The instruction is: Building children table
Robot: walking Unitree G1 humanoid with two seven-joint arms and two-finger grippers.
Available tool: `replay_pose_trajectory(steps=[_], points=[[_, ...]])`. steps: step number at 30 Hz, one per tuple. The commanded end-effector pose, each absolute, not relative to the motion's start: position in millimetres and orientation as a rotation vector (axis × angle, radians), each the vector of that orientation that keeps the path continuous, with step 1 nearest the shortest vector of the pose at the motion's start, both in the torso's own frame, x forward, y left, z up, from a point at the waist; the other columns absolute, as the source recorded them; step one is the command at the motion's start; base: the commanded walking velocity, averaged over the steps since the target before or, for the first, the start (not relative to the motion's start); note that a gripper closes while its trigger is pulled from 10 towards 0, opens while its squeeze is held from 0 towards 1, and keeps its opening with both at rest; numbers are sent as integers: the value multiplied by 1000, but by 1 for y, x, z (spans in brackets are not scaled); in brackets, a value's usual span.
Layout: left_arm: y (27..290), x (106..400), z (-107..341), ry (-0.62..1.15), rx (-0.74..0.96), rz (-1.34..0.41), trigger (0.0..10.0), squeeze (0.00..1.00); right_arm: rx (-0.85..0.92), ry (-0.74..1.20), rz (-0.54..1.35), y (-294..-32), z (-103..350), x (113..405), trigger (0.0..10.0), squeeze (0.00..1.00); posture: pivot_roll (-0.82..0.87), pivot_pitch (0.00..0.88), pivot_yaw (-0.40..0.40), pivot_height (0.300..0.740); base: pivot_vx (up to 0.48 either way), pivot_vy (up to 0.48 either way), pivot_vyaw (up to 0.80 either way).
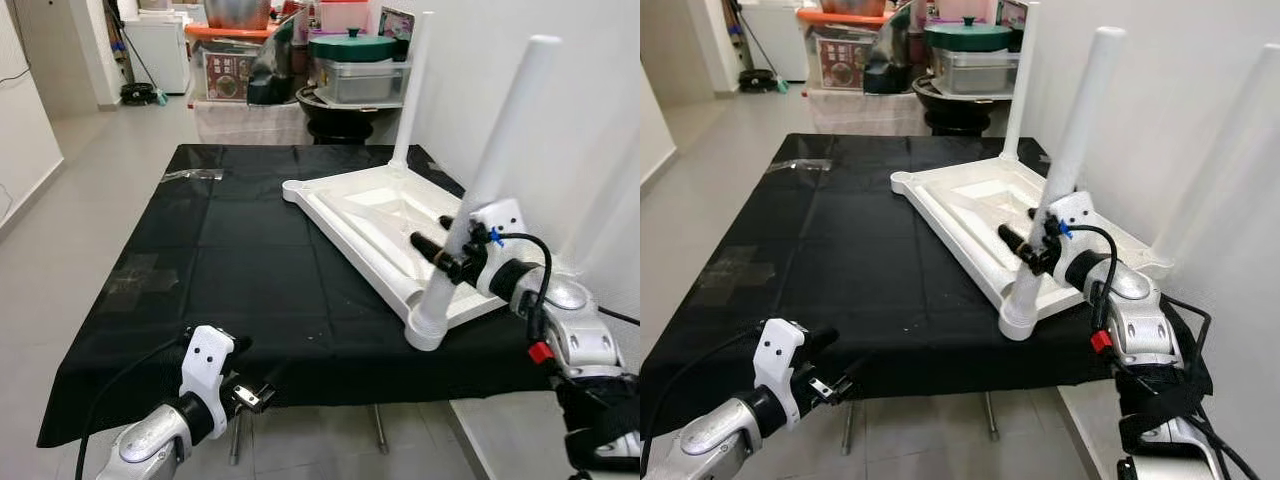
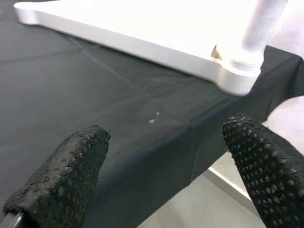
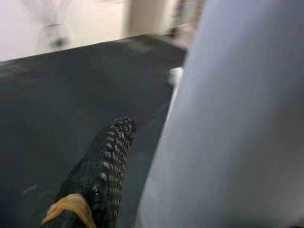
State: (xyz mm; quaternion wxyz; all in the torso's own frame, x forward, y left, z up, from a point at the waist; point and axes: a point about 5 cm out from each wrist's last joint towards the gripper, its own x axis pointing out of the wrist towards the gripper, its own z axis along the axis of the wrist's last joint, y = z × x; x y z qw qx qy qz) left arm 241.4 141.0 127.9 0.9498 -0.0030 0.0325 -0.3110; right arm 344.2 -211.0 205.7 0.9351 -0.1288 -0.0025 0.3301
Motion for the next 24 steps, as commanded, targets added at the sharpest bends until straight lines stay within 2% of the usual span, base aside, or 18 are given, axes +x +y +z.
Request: replay_pose_trajectory(steps=[1, 5, 6, 9, 11, 12, 14, 15, 16, 17, 18, 20, 21, 22, 23, 24], points=[[141, 241, 123, 84, 8, -637, 10000, 0, -278, 33, 813, -189, 190, 342, 5451, 0, 81, 0, -75, 740, 0, 0, 0], [142, 241, 123, 85, 8, -637, 10000, 0, -271, 24, 815, -186, 190, 344, 5098, 0, 81, 0, -75, 740, 0, 0, 0], [142, 240, 124, 85, 8, -636, 10000, 0, -262, 13, 789, -187, 191, 349, 0, 0, 95, 0, -79, 740, 0, 0, 0], [143, 239, 123, 87, 9, -631, 10000, 0, -320, 22, 705, -192, 190, 357, 0, 0, 93, 0, -78, 740, 0, 0, 0], [144, 238, 123, 88, 9, -631, 10000, 0, -318, 30, 663, -194, 189, 359, 0, 0, 89, 0, -77, 740, 0, 0, 0], [144, 238, 123, 89, 10, -631, 10000, 0, -308, 38, 575, -198, 188, 361, 0, 0, 89, 0, -77, 740, 0, 0, 0], [144, 238, 123, 89, 10, -631, 10000, 0, -308, 38, 575, -198, 188, 361, 0, 0, 89, 0, -77, 740, 0, 0, 0], [143, 239, 123, 89, 8, -632, 10000, 0, -275, 49, 462, -203, 186, 364, 0, 0, 82, 0, -71, 740, 0, 0, 0], [143, 239, 123, 89, 8, -632, 10000, 0, -275, 49, 462, -203, 186, 364, 0, 0, 82, 0, -71, 740, 0, 0, 0], [142, 239, 123, 89, 7, -634, 10000, 0, -245, 80, 302, -212, 182, 366, 0, 0, 78, 0, -69, 740, 0, 0, 0], [142, 239, 123, 89, 7, -634, 10000, 0, -245, 80, 302, -212, 182, 366, 0, 0, 78, 0, -69, 740, 0, 0, 0], [141, 240, 123, 88, 7, -637, 10000, 0, -147, 126, -77, -233, 173, 362, 0, 0, 74, 0, -65, 740, 0, 0, 0], [141, 240, 123, 88, 7, -637, 10000, 0, -147, 126, -77, -233, 173, 362, 0, 0, 74, 0, -65, 740, 0, 0, 0], [141, 241, 123, 87, 8, -637, 10000, 0, -113, 135, -191, -239, 170, 357, 0, 0, 74, 0, -65, 740, 0, 0, 0], [141, 241, 123, 87, 9, -635, 10000, 0, -74, 140, -281, -234, 165, 348, 0, 0, 72, 0, -65, 740, 0, 0, 0], [141, 241, 123, 87, 9, -635, 10000, 0, -74, 140, -281, -234, 165, 348, 0, 0, 72, 0, -65, 740, 0, 0, 0]])
